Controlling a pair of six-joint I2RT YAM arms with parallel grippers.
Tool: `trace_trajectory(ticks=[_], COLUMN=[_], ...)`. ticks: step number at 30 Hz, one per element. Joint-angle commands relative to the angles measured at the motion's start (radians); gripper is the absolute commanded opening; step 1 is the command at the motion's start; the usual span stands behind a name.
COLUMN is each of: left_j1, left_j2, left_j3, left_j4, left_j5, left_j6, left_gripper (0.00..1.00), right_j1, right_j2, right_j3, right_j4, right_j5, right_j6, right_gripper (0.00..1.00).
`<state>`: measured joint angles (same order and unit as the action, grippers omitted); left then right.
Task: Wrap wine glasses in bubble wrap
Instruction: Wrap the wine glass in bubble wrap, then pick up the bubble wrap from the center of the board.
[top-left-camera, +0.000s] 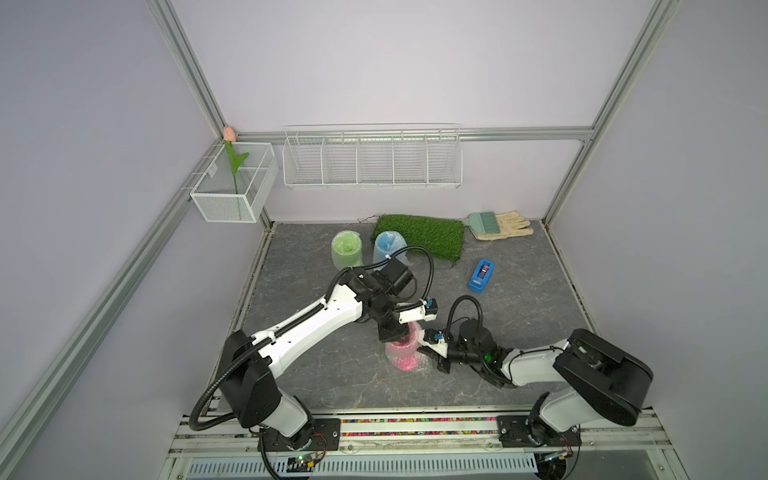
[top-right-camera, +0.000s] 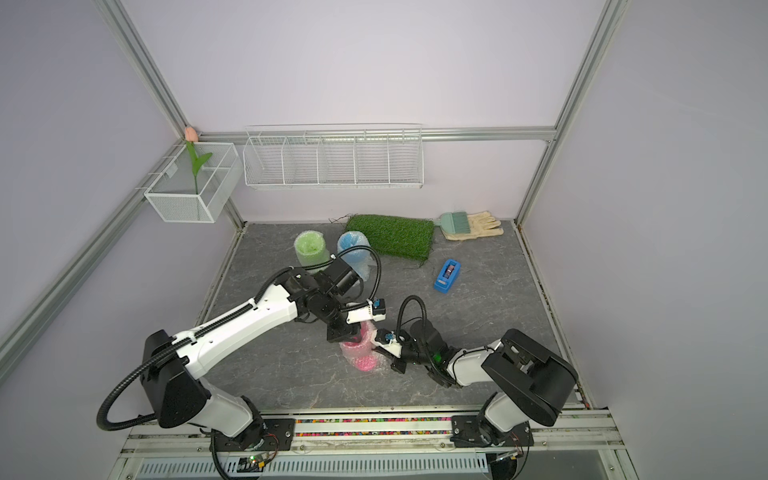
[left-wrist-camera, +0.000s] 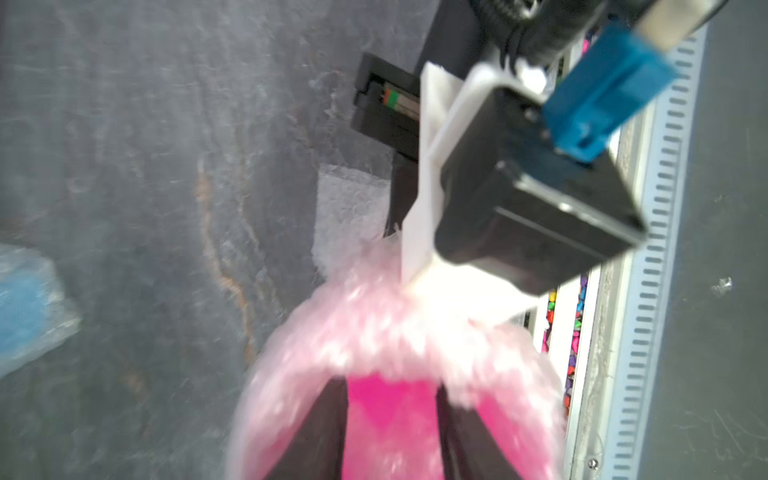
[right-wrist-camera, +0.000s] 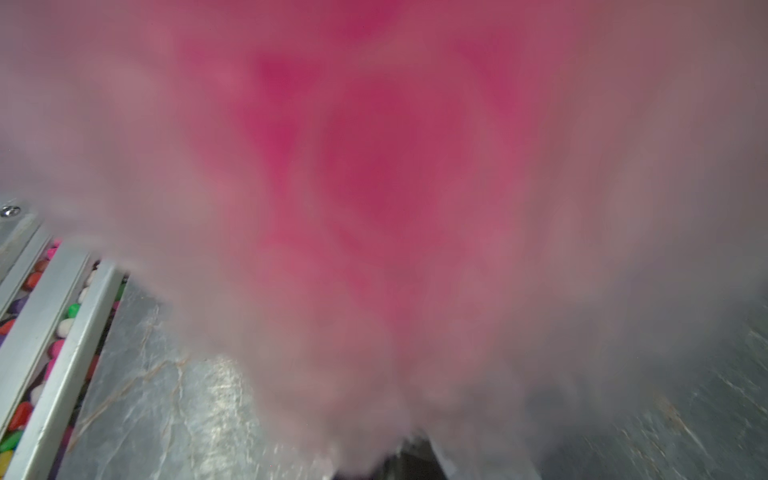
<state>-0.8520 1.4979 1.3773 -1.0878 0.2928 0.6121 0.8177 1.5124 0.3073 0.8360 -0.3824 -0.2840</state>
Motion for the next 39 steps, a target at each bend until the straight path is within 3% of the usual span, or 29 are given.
trace_trajectory(ticks=[1,6,9,11,13,14,20,31,33,36,39], left_j1=[0.003,0.004,0.003,0.003,0.002,0.003,0.003,0.005,0.005,0.008,0.008], left_j2=[-0.075,-0.177,-0.217,-0.202,-0.178,-0.168,-0.132,-0.083,-0.085,-0.097,-0.102], left_j3=[0.044,-0.025,-0.040,-0.002,0.017,0.010,-0.087,-0.132,-0.125,-0.110,-0.097], left_j4=[-0.047,0.039,0.052,-0.008,-0.071,-0.085,-0.008,0.018,0.007,-0.013,-0.025], left_j5=[-0.054,-0.240,-0.352,-0.436,-0.456,-0.414,-0.239,-0.223,-0.236,-0.267,-0.283], left_j6=[-0.087,-0.340,-0.570,-0.786,-0.923,-0.952,-0.979,-0.994,-0.991,-0.984,-0.980], left_gripper=[0.45,0.48,0.41,0.40,0.42,0.45,0.48,0.16,0.13,0.11,0.10], right_j1=[-0.008,-0.008,-0.007,-0.009,-0.009,-0.008,-0.009,-0.009,-0.009,-0.009,-0.011], right_j2=[0.010,0.012,0.017,0.014,0.011,0.011,0.012,-0.028,-0.083,-0.221,-0.373], right_j3=[0.001,0.006,0.014,0.022,0.023,0.024,0.031,0.026,0.033,0.055,0.087], right_j4=[-0.038,-0.049,-0.057,-0.075,-0.084,-0.084,-0.100,-0.121,-0.178,-0.355,-0.564], right_j5=[0.014,0.013,0.012,0.009,0.011,0.014,0.011,0.023,0.035,0.084,0.085], right_j6=[0.000,0.000,-0.001,-0.005,-0.006,-0.007,-0.007,0.003,0.011,0.021,0.028], right_gripper=[0.07,0.07,0.07,0.07,0.07,0.07,0.07,0.07,0.15,0.42,0.53])
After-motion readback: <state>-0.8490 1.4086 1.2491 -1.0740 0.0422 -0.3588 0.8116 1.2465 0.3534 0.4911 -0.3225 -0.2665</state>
